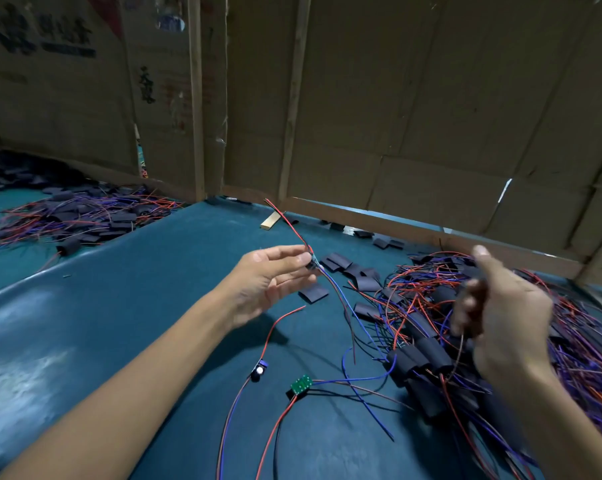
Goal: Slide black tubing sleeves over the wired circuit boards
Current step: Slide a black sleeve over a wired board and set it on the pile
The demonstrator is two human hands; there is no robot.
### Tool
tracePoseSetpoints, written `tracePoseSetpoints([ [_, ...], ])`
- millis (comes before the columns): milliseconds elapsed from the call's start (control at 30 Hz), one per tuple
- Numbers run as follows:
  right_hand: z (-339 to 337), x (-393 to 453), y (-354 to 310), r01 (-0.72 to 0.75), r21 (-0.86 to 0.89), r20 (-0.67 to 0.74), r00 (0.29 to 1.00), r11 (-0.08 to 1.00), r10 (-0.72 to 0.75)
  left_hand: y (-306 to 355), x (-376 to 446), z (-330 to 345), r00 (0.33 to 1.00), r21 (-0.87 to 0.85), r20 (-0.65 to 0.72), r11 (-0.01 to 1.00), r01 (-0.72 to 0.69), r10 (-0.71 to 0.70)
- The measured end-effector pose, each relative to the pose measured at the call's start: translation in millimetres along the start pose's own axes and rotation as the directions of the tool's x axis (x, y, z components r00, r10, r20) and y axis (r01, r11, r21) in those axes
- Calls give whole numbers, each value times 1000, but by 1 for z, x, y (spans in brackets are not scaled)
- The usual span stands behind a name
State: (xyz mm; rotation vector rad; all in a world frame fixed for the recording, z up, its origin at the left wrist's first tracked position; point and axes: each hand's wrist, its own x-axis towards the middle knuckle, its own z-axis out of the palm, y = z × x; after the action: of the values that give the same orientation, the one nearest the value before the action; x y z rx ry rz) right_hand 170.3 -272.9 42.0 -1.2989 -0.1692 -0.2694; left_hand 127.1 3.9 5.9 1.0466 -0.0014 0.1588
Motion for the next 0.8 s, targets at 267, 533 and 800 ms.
tracePoseSetpoints([
  [267, 34, -38, 34, -153, -167, 619, 753, 974, 224, -28, -15, 48, 977, 356, 199, 923, -146, 77],
  [533, 10, -5, 36, -375, -30, 364, 859, 927, 359, -41, -56, 31, 969, 933, 210, -271, -237, -127],
  [800, -8, 13, 41, -539, 161, 409, 799, 827, 440, -56, -42, -21, 970, 911, 241, -352, -216, 29],
])
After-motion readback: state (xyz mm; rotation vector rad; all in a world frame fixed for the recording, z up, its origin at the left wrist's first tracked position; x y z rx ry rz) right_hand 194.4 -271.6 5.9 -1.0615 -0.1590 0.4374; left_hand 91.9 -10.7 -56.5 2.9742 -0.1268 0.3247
